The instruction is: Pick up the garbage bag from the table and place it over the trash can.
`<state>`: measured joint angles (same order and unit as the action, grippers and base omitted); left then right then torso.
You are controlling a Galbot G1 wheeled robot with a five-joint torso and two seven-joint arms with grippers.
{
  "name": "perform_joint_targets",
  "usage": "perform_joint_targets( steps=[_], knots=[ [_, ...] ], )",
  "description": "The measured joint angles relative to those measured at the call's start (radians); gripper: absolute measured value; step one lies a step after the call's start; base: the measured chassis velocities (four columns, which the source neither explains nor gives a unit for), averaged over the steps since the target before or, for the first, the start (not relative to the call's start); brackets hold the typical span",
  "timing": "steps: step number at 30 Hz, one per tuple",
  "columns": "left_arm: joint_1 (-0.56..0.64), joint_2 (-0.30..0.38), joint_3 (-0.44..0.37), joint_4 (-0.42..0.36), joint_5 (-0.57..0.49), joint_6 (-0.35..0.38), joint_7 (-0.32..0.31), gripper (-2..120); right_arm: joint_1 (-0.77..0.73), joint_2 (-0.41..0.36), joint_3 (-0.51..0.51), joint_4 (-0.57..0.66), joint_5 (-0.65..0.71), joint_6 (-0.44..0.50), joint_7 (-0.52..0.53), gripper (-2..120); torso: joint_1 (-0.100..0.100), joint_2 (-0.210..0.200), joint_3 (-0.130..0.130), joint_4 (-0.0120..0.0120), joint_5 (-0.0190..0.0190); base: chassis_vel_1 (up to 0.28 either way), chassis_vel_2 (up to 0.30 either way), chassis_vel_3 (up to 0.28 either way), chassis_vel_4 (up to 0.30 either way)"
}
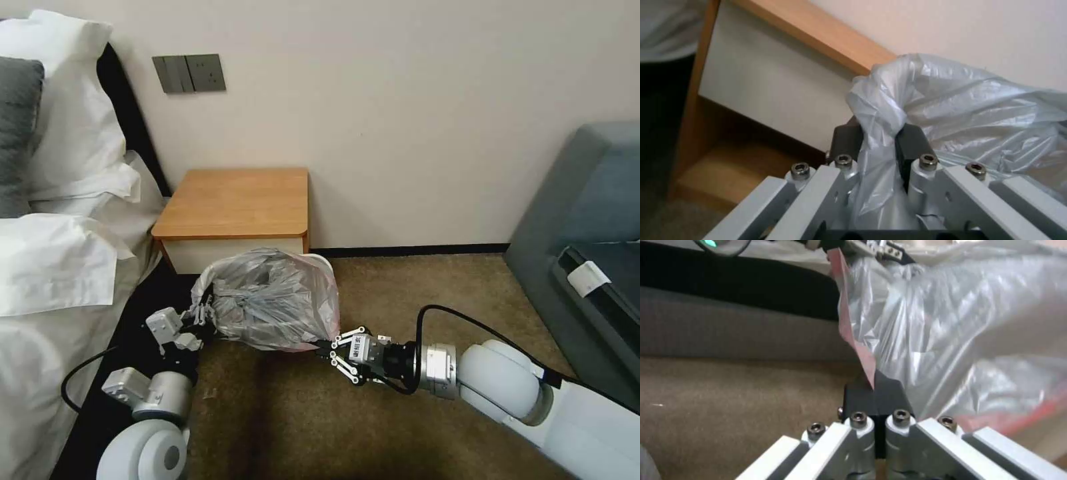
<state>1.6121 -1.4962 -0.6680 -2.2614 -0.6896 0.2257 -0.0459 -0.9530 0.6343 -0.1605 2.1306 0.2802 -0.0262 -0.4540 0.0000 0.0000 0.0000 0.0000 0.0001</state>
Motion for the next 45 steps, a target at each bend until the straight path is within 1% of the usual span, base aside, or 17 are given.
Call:
perform_joint_targets(
  steps=[10,14,16,18,20,21,24,30,32,33,35,36,37,38,39,41,45],
  knots=[
    [0.008,-0.004,-0.002,-0.026,-0.121,0.075,-0.034,10,-0.032,0.000,0.060,-0.050,-0.014,0.041,-0.015,0,0.000,0.000,0.000,0.0000,0.0000,0.000,0.000,0.000,0.000],
    [0.005,-0.007,-0.002,-0.028,-0.132,0.085,-0.045,10,-0.052,0.002,0.080,-0.048,-0.026,0.057,-0.025,2,0.000,0.000,0.000,0.0001,0.0000,0.000,0.000,0.000,0.000],
    [0.002,-0.006,-0.003,-0.024,-0.129,0.085,-0.046,10,-0.062,0.002,0.086,-0.040,-0.025,0.062,-0.030,7,0.000,0.000,0.000,0.0000,0.0001,0.000,0.000,0.000,0.000],
    [-0.004,-0.001,-0.003,-0.009,-0.111,0.085,-0.047,10,-0.094,0.003,0.106,-0.009,0.001,0.078,-0.041,17,0.000,0.000,0.000,0.0001,-0.0001,0.000,0.000,0.000,0.000],
    [-0.006,0.002,-0.004,-0.002,-0.099,0.083,-0.046,10,-0.110,0.004,0.118,0.006,0.016,0.085,-0.046,20,0.000,0.000,0.000,0.0000,-0.0001,0.000,0.000,0.000,0.000],
    [-0.008,0.005,-0.005,0.007,-0.085,0.080,-0.046,10,-0.133,0.004,0.136,0.027,0.036,0.091,-0.055,26,0.000,0.000,0.000,0.0001,-0.0001,0.000,0.000,0.000,0.000],
    [-0.011,0.009,-0.006,0.024,-0.068,0.074,-0.045,10,-0.186,0.002,0.181,0.070,0.073,0.098,-0.086,35,0.000,0.000,0.000,0.0002,-0.0001,0.000,0.000,0.000,0.000],
    [-0.023,0.011,-0.006,0.058,-0.050,0.057,-0.045,10,-0.305,-0.028,0.275,0.125,0.118,0.127,-0.217,58,0.000,0.000,0.000,0.0000,-0.0003,0.000,0.000,0.000,0.000],
    [-0.023,0.010,-0.004,0.061,-0.032,0.052,-0.042,10,-0.326,-0.026,0.296,0.125,0.133,0.134,-0.211,68,0.000,0.000,0.000,-0.0001,-0.0001,0.000,0.000,0.000,0.000],
    [-0.023,0.010,-0.004,0.061,-0.032,0.052,-0.042,10,-0.326,-0.026,0.296,0.125,0.133,0.134,-0.211,68,0.000,0.000,0.000,-0.0001,-0.0001,0.000,0.000,0.000,0.000],
    [-0.016,0.011,0.001,0.063,0.004,0.034,-0.027,10,-0.324,-0.012,0.297,0.128,0.163,0.133,-0.092,76,0.000,0.000,0.000,-0.0001,-0.0001,0.000,0.000,0.000,0.000],
    [-0.016,0.011,0.001,0.063,0.004,0.034,-0.027,10,-0.324,-0.012,0.297,0.128,0.163,0.133,-0.092,76,0.000,0.000,0.000,-0.0001,-0.0001,0.000,0.000,0.000,0.000],
    [-0.009,0.012,0.004,0.063,0.039,0.017,-0.014,10,-0.304,0.007,0.283,0.150,0.159,0.088,0.081,85,0.000,0.000,0.000,0.0000,0.0001,0.000,0.000,0.000,0.000],
    [-0.005,0.012,0.005,0.064,0.059,0.006,-0.008,10,-0.286,0.020,0.276,0.165,0.149,0.024,0.193,89,0.000,0.000,0.000,0.0002,-0.0001,0.000,0.000,0.000,0.000],
    [-0.005,0.012,0.005,0.064,0.059,0.006,-0.008,10,-0.286,0.020,0.276,0.165,0.149,0.024,0.193,89,0.000,0.000,0.000,0.0002,-0.0001,0.000,0.000,0.000,0.000],
    [-0.002,0.011,0.007,0.064,0.075,-0.004,-0.002,10,-0.247,0.040,0.255,0.176,0.147,-0.090,0.354,98,0.000,0.000,0.000,0.0002,0.0000,0.000,0.000,0.000,0.000],
    [0.002,0.009,0.008,0.058,0.078,-0.007,0.000,10,-0.209,0.050,0.231,0.160,0.140,-0.138,0.408,100,0.000,0.000,0.000,0.0002,-0.0002,0.000,0.000,0.000,0.000]
  ],
)
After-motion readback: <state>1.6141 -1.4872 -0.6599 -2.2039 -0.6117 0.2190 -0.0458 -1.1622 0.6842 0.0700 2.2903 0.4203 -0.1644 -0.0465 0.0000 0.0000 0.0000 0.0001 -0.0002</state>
